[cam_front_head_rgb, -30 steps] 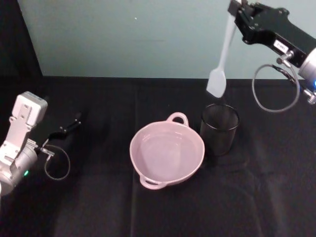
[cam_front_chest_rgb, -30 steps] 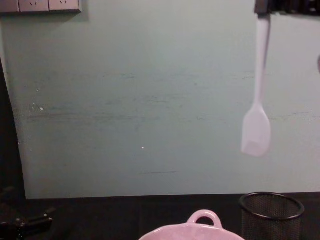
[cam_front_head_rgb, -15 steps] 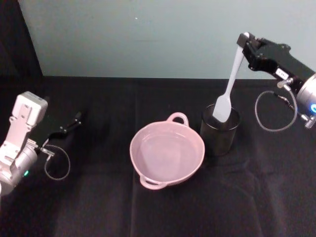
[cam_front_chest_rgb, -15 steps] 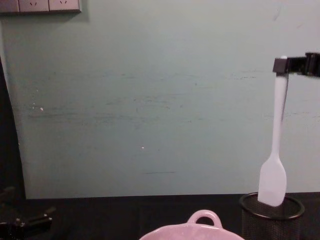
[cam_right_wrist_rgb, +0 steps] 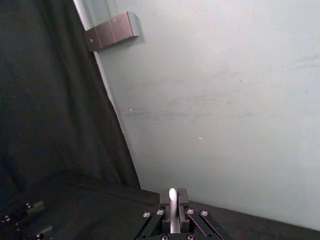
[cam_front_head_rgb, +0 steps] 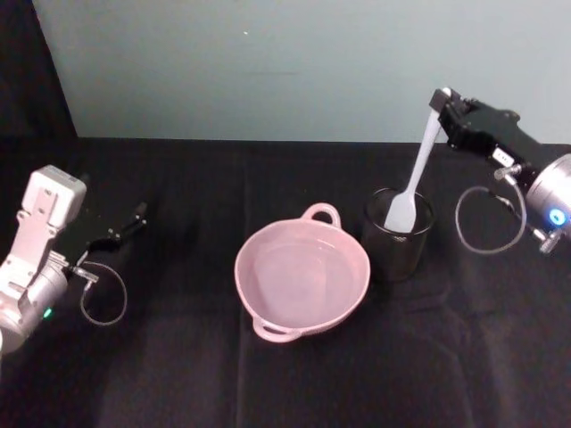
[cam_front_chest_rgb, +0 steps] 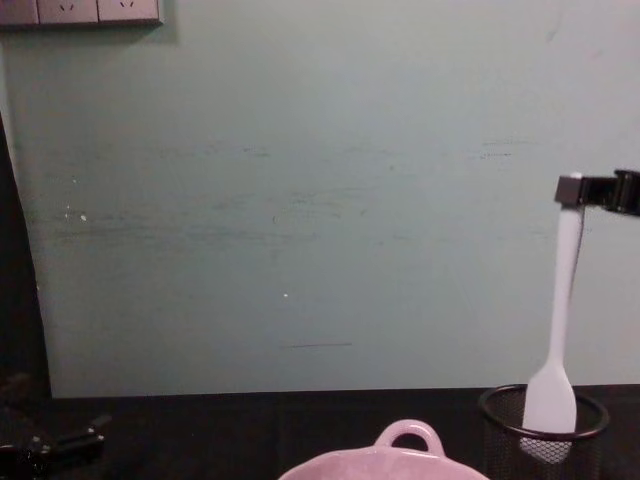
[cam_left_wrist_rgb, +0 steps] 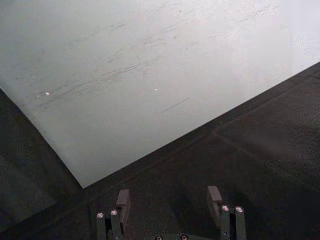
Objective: Use the one hand to pick up the spoon and stir the clear water in the bowl.
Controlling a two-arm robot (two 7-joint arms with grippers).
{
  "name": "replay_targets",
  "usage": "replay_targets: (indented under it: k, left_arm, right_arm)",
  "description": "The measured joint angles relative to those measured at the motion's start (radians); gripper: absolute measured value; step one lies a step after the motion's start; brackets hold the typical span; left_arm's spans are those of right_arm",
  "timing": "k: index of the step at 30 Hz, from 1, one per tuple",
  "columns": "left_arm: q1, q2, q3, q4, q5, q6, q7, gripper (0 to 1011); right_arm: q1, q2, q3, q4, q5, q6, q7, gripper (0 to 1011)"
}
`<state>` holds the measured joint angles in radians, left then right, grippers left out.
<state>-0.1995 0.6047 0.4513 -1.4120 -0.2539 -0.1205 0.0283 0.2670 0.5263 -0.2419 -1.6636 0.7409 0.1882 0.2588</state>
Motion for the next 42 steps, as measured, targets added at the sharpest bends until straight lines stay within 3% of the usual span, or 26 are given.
replay_targets:
  k: [14,37,42]
  left_arm:
    - [0.000,0.000,0.000,0.000,0.000,0.000,0.000,1011]
    - [0.000,0.000,0.000,0.000,0.000,0.000,0.000,1011]
    - [0.000,0.000,0.000,0.000,0.000,0.000,0.000,1011]
  right_arm:
    - [-0.022,-0.048,0.014,0.090,0.078,-0.025,0.003,96]
    - [-0.024,-0.064,0.006,0.176,0.182,-0.051,0.017,96]
    - [-0.027,-0.071,0.007,0.190,0.209,-0.062,0.017,198]
